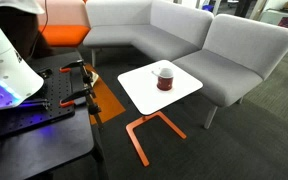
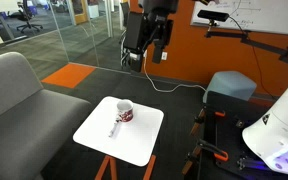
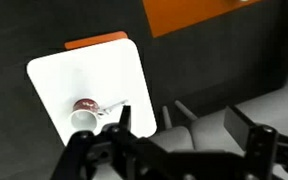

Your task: Put the marker in the mug

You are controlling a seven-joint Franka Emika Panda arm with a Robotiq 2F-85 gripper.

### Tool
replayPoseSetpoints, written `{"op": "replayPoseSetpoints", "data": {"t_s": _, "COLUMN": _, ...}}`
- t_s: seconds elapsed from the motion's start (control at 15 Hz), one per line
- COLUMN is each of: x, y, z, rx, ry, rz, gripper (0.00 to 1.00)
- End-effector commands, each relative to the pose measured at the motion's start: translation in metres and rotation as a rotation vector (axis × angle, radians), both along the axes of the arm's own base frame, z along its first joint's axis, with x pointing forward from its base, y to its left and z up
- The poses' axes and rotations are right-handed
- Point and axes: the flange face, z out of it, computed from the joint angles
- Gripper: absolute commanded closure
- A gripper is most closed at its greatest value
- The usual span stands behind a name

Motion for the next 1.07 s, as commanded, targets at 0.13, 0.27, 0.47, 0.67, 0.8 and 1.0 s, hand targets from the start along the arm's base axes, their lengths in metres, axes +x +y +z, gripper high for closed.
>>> {"op": "replayPoseSetpoints", "data": {"t_s": 0.13, "x": 0.0, "y": 0.0, "z": 0.001, "rx": 0.0, "ry": 0.0, "rz": 0.0, "gripper": 0.0}}
{"op": "replayPoseSetpoints", "data": {"t_s": 0.27, "x": 0.0, "y": 0.0, "z": 0.001, "rx": 0.0, "ry": 0.0, "rz": 0.0, "gripper": 0.0}}
{"op": "replayPoseSetpoints", "data": {"t_s": 0.47, "x": 0.0, "y": 0.0, "z": 0.001, "rx": 0.0, "ry": 0.0, "rz": 0.0, "gripper": 0.0}}
{"op": "replayPoseSetpoints", "data": {"t_s": 0.67, "x": 0.0, "y": 0.0, "z": 0.001, "rx": 0.0, "ry": 0.0, "rz": 0.0, "gripper": 0.0}}
{"op": "replayPoseSetpoints", "data": {"t_s": 0.8, "x": 0.012, "y": -0.006, "z": -0.005, "rx": -0.001, "ry": -0.007, "rz": -0.066, "gripper": 0.0}}
{"op": "replayPoseSetpoints", "data": {"t_s": 1.0, "x": 0.033, "y": -0.013, "z": -0.035, "rx": -0.07, "ry": -0.042, "rz": -0.216, "gripper": 0.0}}
